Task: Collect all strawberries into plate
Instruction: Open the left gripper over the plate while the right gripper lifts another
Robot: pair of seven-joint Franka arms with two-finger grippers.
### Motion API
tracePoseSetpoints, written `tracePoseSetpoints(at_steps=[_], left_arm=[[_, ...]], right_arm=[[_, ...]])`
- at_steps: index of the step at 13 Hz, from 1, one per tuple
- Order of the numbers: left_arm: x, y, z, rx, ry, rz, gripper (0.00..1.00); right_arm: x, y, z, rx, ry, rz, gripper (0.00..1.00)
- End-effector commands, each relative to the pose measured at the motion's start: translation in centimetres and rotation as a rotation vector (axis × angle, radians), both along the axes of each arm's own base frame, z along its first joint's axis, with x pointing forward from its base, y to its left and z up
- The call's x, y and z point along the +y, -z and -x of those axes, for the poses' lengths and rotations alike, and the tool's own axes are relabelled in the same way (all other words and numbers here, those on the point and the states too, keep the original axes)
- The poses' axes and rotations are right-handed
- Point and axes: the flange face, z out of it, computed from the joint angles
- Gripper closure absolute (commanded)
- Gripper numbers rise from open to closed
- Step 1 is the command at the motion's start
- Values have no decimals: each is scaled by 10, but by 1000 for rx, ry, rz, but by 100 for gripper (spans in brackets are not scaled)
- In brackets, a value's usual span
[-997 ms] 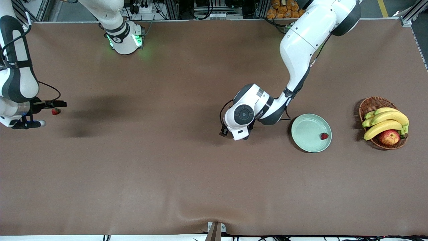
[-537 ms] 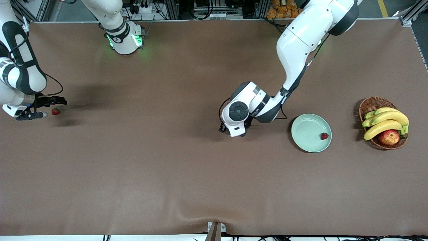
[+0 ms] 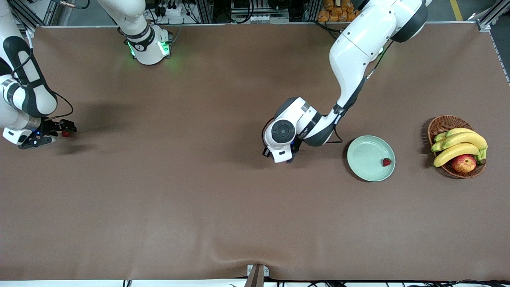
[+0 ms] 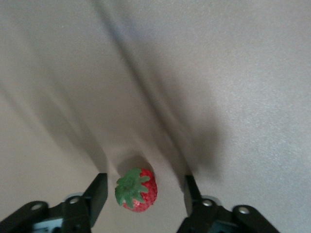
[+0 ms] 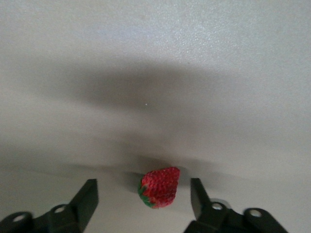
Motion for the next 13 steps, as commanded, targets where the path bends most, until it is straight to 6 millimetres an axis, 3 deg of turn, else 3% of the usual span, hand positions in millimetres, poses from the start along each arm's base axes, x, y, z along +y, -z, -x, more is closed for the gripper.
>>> tracePoseSetpoints(at_steps=[1,3,4,5,6,7,9,11,13], left_arm=[[6,-2,-4,-14,8,-14,69],[8,-11,-9,-29,29,-1,100],[11,-16,-13,-35,40,3,100],[18,-25,-17,-35,37,-4,100],[28,-36,-19,-13,49,-34,100],[50,-45,-26,20,89,-73,100],[91,-65,-40,88,173,-108,100],[125,-83,-52,124,232,-103,100],[160,-86,-64,157,282,-97,100]], right_arm=[[-8,7,1,1,-29,-5,37],[-9,11,3,5,-53,-13,40],[-10,14,4,9,-55,-16,41],[-11,14,4,11,-80,-13,48],[-16,13,8,13,-86,-13,65],[-19,14,10,15,-89,-16,78],[-17,9,6,15,-102,-14,88],[-22,-12,-10,44,-96,-19,100],[-12,-41,-36,137,-84,-73,100]])
